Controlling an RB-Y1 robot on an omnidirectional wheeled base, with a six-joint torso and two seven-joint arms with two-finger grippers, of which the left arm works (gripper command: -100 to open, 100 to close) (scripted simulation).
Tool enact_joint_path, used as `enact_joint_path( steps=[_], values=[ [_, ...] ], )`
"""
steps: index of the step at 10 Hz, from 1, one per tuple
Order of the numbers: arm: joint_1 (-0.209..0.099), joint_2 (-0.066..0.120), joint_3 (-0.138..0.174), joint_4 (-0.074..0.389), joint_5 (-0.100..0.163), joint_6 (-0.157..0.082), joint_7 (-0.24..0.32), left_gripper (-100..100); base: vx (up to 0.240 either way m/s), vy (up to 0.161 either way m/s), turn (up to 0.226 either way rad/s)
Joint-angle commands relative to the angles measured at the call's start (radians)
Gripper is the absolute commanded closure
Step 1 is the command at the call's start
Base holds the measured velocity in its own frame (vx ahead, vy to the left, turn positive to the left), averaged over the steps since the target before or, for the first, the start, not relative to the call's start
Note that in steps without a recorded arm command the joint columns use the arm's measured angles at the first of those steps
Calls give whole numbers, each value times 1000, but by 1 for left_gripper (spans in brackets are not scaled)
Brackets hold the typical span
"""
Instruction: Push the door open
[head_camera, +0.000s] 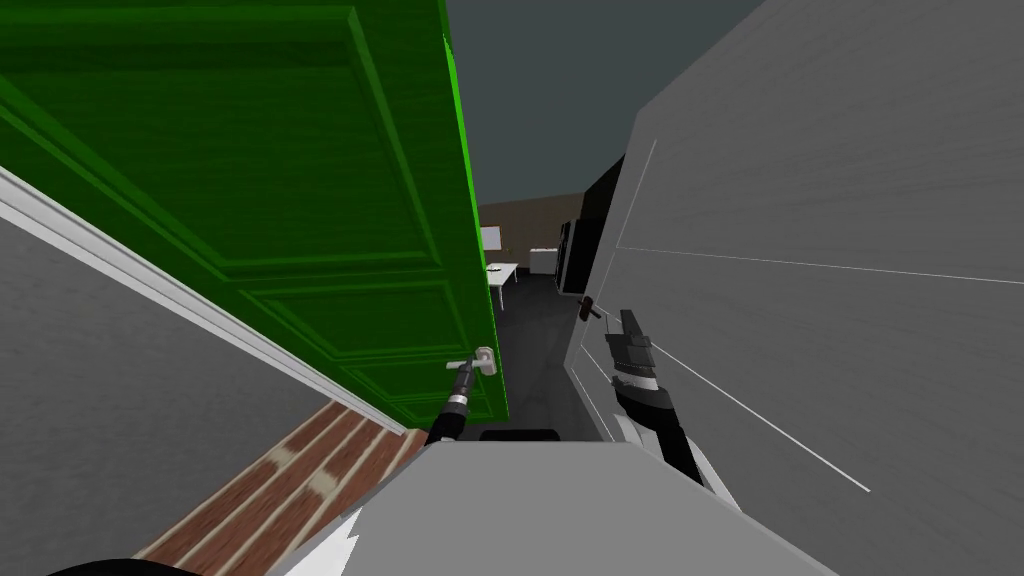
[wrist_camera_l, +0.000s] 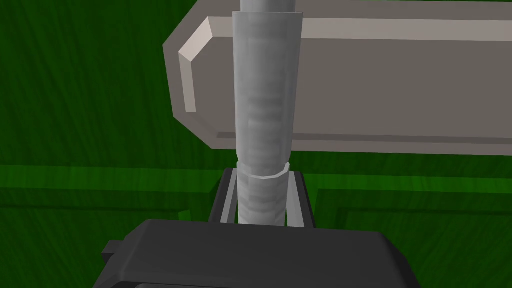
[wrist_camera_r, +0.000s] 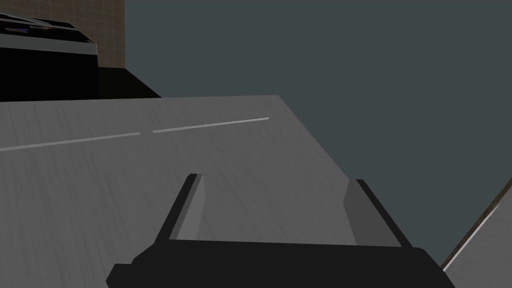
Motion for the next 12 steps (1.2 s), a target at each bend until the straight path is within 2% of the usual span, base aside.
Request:
enact_joint_path(
  steps=[1, 8, 12],
  values=[
    [-15, -11, 29, 4, 1, -7, -6, 100, 92, -52, 48],
    [-57, -64, 121, 33, 9, 19, -18, 100, 121, -81, 79],
    [-79, -97, 170, 49, 14, 33, -24, 100, 177, -103, 89]
  ],
)
